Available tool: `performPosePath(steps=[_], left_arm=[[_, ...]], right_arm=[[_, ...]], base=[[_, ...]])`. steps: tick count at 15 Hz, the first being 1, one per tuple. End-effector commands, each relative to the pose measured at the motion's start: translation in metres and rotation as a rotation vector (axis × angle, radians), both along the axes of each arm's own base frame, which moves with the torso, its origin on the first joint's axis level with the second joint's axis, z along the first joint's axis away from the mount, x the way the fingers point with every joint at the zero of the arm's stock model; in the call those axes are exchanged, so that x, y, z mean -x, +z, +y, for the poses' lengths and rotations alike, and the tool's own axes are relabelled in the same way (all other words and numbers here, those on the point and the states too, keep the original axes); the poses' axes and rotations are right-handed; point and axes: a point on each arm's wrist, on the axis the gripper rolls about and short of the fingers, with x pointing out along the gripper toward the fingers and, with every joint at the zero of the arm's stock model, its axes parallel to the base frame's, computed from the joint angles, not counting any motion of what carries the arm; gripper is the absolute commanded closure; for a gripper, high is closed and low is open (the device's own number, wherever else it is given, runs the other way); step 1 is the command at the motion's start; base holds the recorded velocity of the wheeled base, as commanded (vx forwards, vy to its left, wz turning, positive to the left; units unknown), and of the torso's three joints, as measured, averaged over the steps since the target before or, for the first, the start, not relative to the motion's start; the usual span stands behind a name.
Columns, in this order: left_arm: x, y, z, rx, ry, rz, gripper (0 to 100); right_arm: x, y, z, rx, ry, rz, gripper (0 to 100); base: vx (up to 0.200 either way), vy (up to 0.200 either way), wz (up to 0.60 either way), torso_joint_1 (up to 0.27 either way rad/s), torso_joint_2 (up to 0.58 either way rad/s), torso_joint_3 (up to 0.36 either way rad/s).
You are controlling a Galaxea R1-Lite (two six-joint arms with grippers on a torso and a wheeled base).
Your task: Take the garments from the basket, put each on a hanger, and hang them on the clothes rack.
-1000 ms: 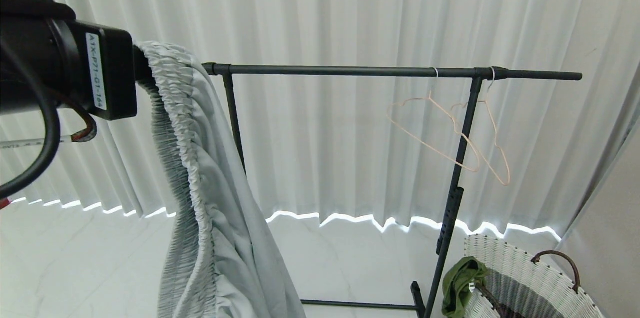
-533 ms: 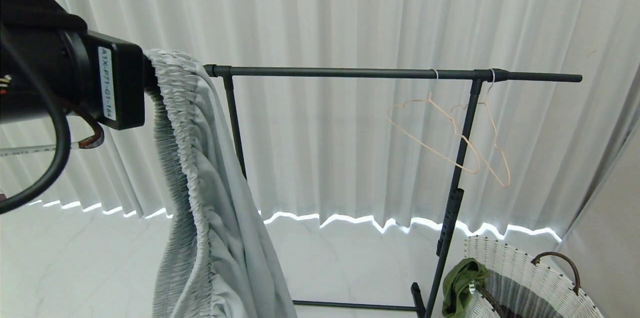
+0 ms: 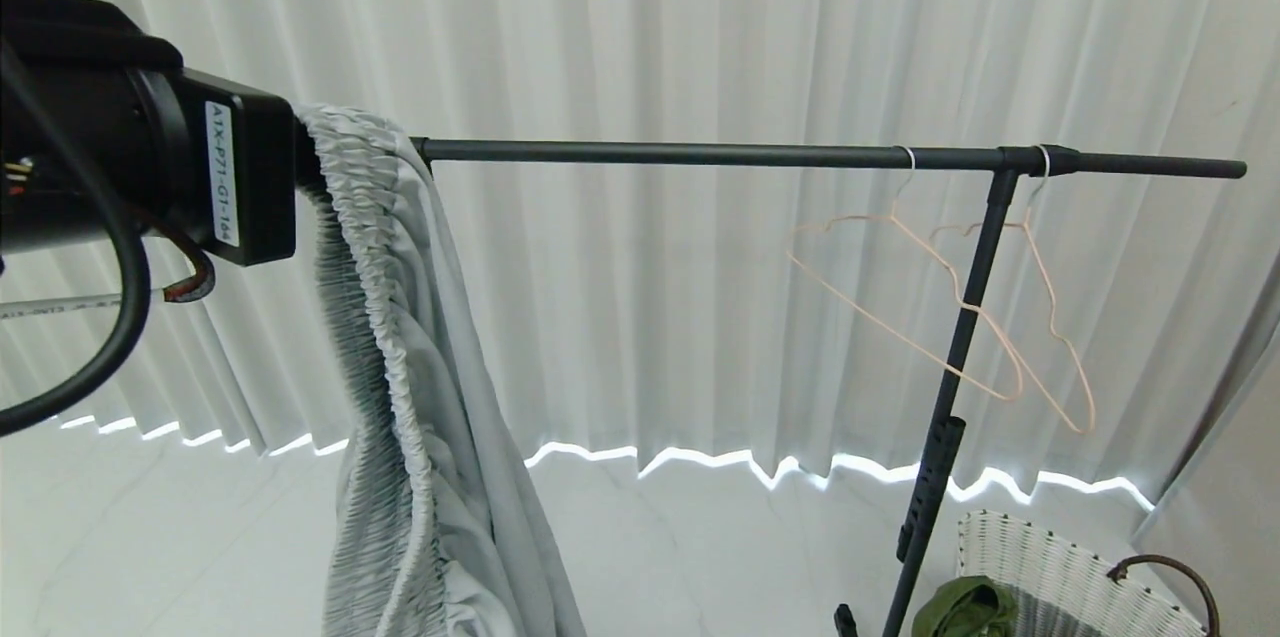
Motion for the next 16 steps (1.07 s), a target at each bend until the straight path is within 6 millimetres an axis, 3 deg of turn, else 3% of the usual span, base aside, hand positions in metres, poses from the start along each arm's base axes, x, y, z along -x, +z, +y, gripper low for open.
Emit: performPosePath(steps=[1, 8, 16], left_arm=[[-0.001, -0.001, -0.001, -0.003, 0.001, 0.003, 100], [-0.004, -0.005, -0.003, -0.02, 0.001, 0.016, 100], [0.0, -0.006, 0.0, -0.024, 0.001, 0.011, 100]], right_arm=[[-0.002, -0.003, -0.002, -0.011, -0.011, 0.018, 0], [-0.018, -0.013, -0.004, -0.075, 0.021, 0.095, 0], [-0.113, -0.063, -0.011, -0.198, -0.136, 0.158, 0]], base=[[0.2, 0.0, 0.0, 0.002, 0.0, 0.002], [0.2, 0.0, 0.0, 0.003, 0.0, 0.002], [0.0, 0.0, 0.0, 0.0, 0.0, 0.0]])
